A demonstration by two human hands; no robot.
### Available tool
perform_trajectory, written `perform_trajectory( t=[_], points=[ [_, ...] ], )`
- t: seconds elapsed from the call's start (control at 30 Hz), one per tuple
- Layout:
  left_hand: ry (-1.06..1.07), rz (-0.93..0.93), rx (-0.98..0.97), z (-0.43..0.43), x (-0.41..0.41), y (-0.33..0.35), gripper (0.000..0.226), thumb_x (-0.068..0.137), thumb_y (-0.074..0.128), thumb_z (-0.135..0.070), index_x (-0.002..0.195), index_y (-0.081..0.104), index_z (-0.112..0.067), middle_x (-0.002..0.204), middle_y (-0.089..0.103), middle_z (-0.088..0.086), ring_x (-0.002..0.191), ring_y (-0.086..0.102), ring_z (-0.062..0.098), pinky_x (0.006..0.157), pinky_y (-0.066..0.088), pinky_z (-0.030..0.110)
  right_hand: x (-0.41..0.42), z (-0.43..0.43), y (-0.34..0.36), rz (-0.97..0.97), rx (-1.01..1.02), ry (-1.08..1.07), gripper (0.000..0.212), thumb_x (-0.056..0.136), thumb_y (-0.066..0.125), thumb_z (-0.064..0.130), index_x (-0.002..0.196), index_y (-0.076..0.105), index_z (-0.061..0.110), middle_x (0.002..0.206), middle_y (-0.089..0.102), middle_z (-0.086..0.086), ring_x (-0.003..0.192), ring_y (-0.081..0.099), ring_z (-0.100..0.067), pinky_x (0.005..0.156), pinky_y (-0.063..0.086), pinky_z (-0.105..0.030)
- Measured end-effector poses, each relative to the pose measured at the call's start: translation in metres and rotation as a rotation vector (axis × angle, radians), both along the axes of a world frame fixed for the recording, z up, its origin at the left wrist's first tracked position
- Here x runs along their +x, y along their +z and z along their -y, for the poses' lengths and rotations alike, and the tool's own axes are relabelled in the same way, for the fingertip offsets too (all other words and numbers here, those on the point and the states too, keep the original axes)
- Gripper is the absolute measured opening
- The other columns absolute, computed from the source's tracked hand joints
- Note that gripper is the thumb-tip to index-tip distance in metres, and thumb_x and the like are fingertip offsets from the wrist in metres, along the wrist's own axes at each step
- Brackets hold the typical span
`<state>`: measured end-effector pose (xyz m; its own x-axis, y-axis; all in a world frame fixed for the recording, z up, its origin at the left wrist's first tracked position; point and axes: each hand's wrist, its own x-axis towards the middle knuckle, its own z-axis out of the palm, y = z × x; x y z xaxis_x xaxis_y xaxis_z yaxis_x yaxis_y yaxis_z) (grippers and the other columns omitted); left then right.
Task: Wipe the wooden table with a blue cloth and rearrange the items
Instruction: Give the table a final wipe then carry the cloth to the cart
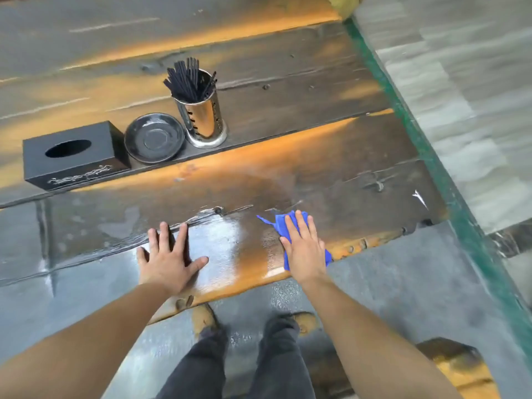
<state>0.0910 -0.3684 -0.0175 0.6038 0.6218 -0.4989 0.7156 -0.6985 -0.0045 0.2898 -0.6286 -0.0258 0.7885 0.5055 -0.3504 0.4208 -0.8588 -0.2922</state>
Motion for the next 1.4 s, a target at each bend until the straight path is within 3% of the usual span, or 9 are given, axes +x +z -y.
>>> perform_trajectory(
  t=[0.13, 0.23, 0.4, 0.53, 0.7, 0.83, 1.1, 1.23, 1.4],
  points=[
    [0.050, -0.054, 0.018, 0.012, 0.015, 0.016, 0.103, 0.086, 0.046, -0.083, 0.164, -0.002, -0.037, 0.174, -0.002, 0.009, 0.159, 0.001, 0.034, 0.124, 0.016, 0.054, 0.023, 0.028, 0.006, -0.114, 0.100, 0.079, 0.048, 0.110, 0.045, 0.034, 0.158, 0.041, 0.029, 0.172, 0.022, 0.011, 0.160, 0.013, -0.013, 0.113, 0.038, -0.044],
    [0.168, 0.003, -0.013, 0.035, 0.033, 0.032, 0.084, 0.092, 0.064, -0.052, 0.161, 0.025, -0.025, 0.167, 0.023, 0.011, 0.154, 0.022, 0.033, 0.118, 0.032, 0.056, 0.041, 0.058, 0.021, -0.240, 0.246, 0.009, 0.045, 0.110, 0.048, 0.026, 0.154, 0.049, 0.023, 0.167, 0.035, 0.003, 0.155, 0.027, -0.017, 0.120, 0.028, -0.038],
    [0.179, 0.167, -0.071, 0.114, 0.079, 0.059, 0.048, 0.094, 0.056, -0.028, 0.139, 0.055, -0.012, 0.137, 0.055, 0.017, 0.126, 0.053, 0.039, 0.101, 0.045, 0.049, 0.063, 0.139, 0.057, -0.421, 0.416, -0.238, 0.040, 0.110, 0.047, 0.020, 0.149, 0.053, 0.012, 0.154, 0.052, -0.007, 0.144, 0.046, -0.025, 0.117, 0.030, -0.029],
    [0.060, 0.219, -0.206, 0.187, 0.125, 0.074, 0.040, 0.099, 0.053, -0.027, 0.135, 0.060, -0.009, 0.133, 0.061, 0.021, 0.118, 0.061, 0.040, 0.092, 0.045, 0.041, 0.068, 0.215, 0.076, -0.514, 0.449, -0.395, 0.036, 0.111, 0.045, 0.025, 0.144, 0.058, 0.018, 0.138, 0.063, -0.006, 0.129, 0.056, -0.024, 0.100, 0.038, -0.027],
    [-0.242, 0.147, -0.323, 0.273, 0.184, 0.088, 0.033, 0.102, 0.049, -0.028, 0.128, 0.062, -0.012, 0.121, 0.069, 0.021, 0.113, 0.065, 0.039, 0.090, 0.050, 0.039, 0.063, 0.307, 0.087, -0.537, 0.464, -0.608, 0.034, 0.111, 0.045, 0.032, 0.139, 0.061, 0.022, 0.122, 0.066, -0.005, 0.115, 0.060, -0.026, 0.103, 0.042, -0.034],
    [-0.500, 0.080, -0.344, 0.334, 0.233, 0.095, 0.019, 0.102, 0.050, -0.027, 0.108, 0.064, -0.015, 0.119, 0.070, 0.021, 0.113, 0.065, 0.039, 0.089, 0.049, 0.039, 0.057, 0.370, 0.091, -0.506, 0.515, -0.781, 0.033, 0.111, 0.047, 0.029, 0.137, 0.063, 0.018, 0.126, 0.070, -0.012, 0.119, 0.063, -0.031, 0.106, 0.044, -0.037],
    [-0.721, -0.051, -0.410, 0.426, 0.336, 0.081, 0.026, 0.098, 0.054, -0.026, 0.108, 0.071, -0.010, 0.112, 0.073, 0.017, 0.109, 0.066, 0.033, 0.087, 0.049, 0.034, 0.078, 0.461, 0.091, -0.422, 0.552, -1.064, 0.032, 0.111, 0.046, 0.031, 0.135, 0.063, 0.019, 0.126, 0.071, -0.009, 0.118, 0.063, -0.027, 0.096, 0.045, -0.032],
    [-0.804, -0.096, -0.396, 0.456, 0.409, 0.069, 0.024, 0.098, 0.051, -0.030, 0.093, 0.066, -0.012, 0.098, 0.071, 0.013, 0.097, 0.067, 0.032, 0.084, 0.053, 0.036, 0.116, 0.496, 0.089, -0.385, 0.565, -1.167, 0.034, 0.110, 0.045, 0.034, 0.137, 0.062, 0.020, 0.124, 0.070, -0.007, 0.117, 0.063, -0.026, 0.101, 0.046, -0.035],
    [-0.948, -0.166, -0.358, 0.499, 0.509, 0.061, 0.030, 0.098, 0.050, -0.029, 0.071, 0.053, -0.016, 0.076, 0.060, 0.006, 0.082, 0.061, 0.029, 0.070, 0.044, 0.033, 0.158, 0.537, 0.094, -0.354, 0.581, -1.340, 0.035, 0.111, 0.044, 0.034, 0.140, 0.060, 0.022, 0.117, 0.070, -0.003, 0.110, 0.062, -0.022, 0.090, 0.040, -0.029]
  ],
)
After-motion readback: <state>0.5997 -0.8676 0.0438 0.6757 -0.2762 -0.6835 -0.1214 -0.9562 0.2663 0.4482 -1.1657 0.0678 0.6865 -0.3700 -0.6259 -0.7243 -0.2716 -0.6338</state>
